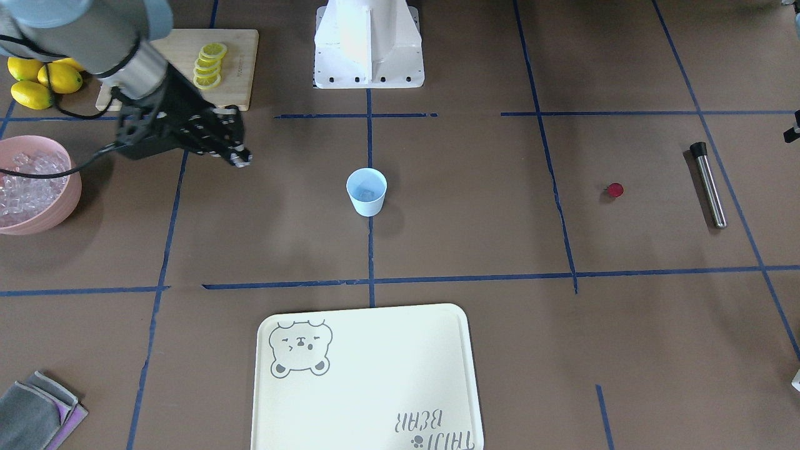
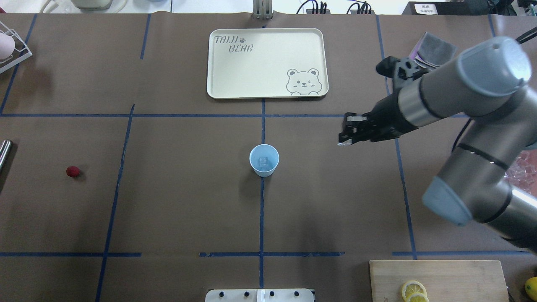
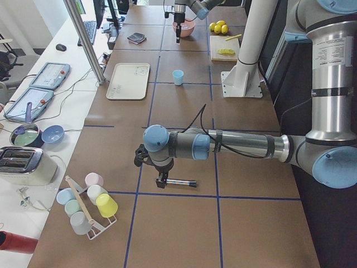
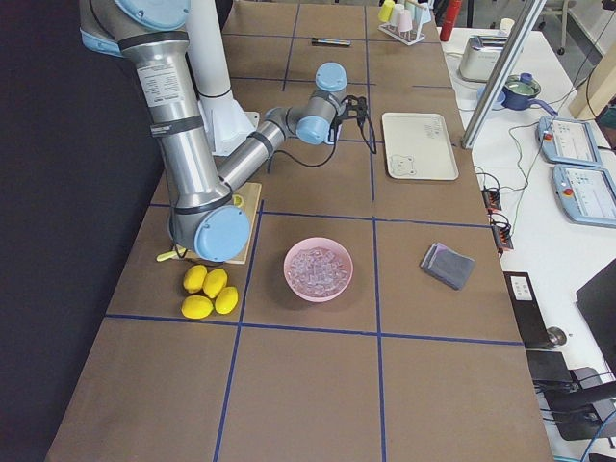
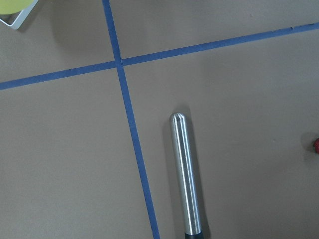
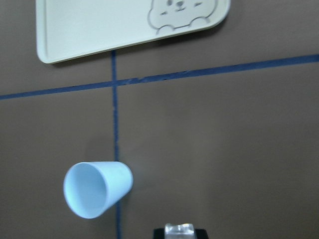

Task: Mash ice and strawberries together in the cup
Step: 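Carry the ice cube to the light-blue cup and release it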

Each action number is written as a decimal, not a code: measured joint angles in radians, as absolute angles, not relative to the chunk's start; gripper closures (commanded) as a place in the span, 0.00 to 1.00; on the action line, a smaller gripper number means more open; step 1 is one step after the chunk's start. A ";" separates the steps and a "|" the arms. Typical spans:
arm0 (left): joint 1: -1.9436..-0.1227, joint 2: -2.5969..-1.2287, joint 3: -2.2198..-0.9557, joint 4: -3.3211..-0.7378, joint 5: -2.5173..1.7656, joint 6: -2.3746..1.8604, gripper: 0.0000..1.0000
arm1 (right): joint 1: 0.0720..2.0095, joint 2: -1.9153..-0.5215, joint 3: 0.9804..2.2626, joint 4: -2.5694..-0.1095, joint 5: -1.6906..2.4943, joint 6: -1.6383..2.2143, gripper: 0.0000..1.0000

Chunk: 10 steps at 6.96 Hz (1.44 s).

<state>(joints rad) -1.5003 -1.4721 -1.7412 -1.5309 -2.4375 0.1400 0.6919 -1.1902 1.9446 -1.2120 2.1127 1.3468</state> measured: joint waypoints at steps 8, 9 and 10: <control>-1.499 -1.473 -1.737 -1.536 -2.437 0.141 0.00 | 0.465 -0.926 1.704 -1.209 1.791 1.542 0.99; -1.499 -1.472 -1.738 -1.537 -2.438 0.141 0.00 | 0.472 -0.931 1.704 -1.212 1.781 1.541 0.85; -1.499 -1.471 -1.739 -1.538 -2.437 0.141 0.00 | 0.468 -0.938 1.704 -1.214 1.766 1.541 0.01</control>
<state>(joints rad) -1.4987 -1.4715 -1.7389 -1.5382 -2.4375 0.1411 0.4680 -0.9379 1.7036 -1.2136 1.7663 1.5406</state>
